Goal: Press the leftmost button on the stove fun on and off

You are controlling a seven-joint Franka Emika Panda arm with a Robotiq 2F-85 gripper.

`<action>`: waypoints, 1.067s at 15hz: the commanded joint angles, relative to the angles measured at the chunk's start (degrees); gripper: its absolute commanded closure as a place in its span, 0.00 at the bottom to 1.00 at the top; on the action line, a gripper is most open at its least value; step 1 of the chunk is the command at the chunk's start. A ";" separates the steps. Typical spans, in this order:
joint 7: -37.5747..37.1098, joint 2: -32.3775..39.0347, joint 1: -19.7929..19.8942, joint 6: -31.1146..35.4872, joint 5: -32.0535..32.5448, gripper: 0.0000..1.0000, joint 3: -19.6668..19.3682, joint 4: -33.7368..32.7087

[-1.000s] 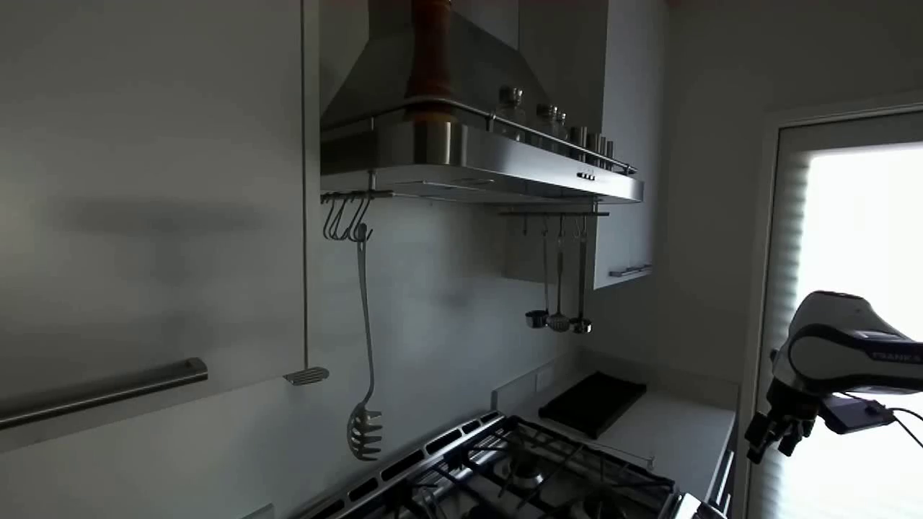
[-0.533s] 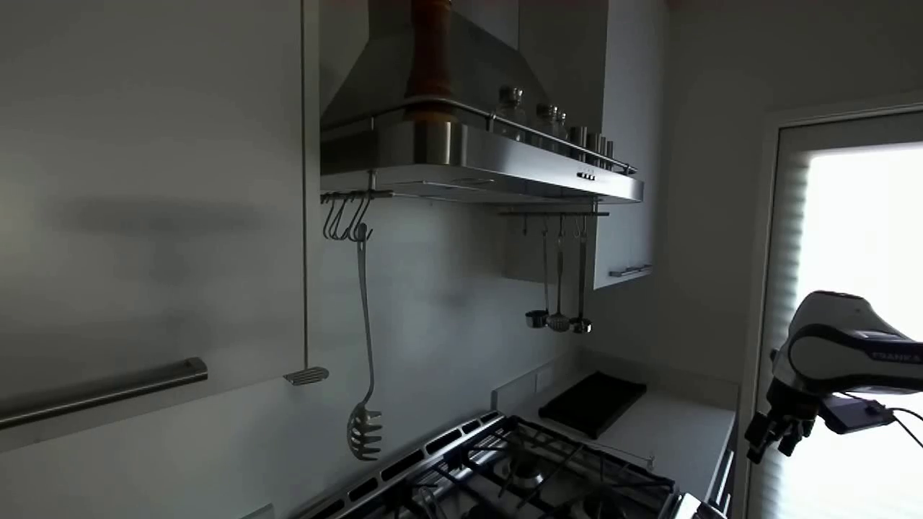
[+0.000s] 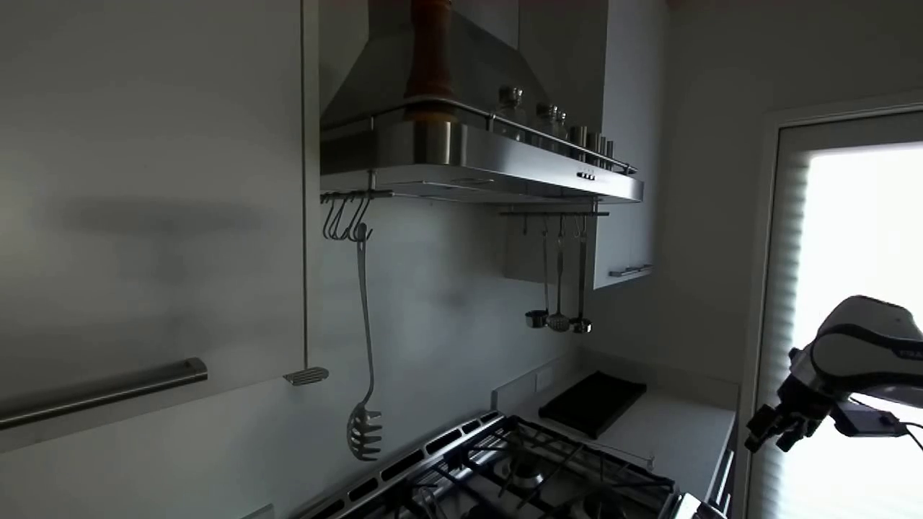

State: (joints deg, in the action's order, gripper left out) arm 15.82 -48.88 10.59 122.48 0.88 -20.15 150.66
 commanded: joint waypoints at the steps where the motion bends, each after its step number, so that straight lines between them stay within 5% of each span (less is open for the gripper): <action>1: 6.41 -11.02 2.46 5.16 -3.04 0.00 -7.19 9.88; 2: 7.01 -13.42 4.03 5.07 -3.85 0.00 -9.14 11.90; 3: 4.67 -5.96 2.15 3.29 -2.54 0.00 -5.72 5.88; 16: 5.14 -7.01 2.61 3.36 -2.38 0.00 -5.63 6.61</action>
State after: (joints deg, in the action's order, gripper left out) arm 20.89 -55.96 13.11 125.97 -1.36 -25.90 157.38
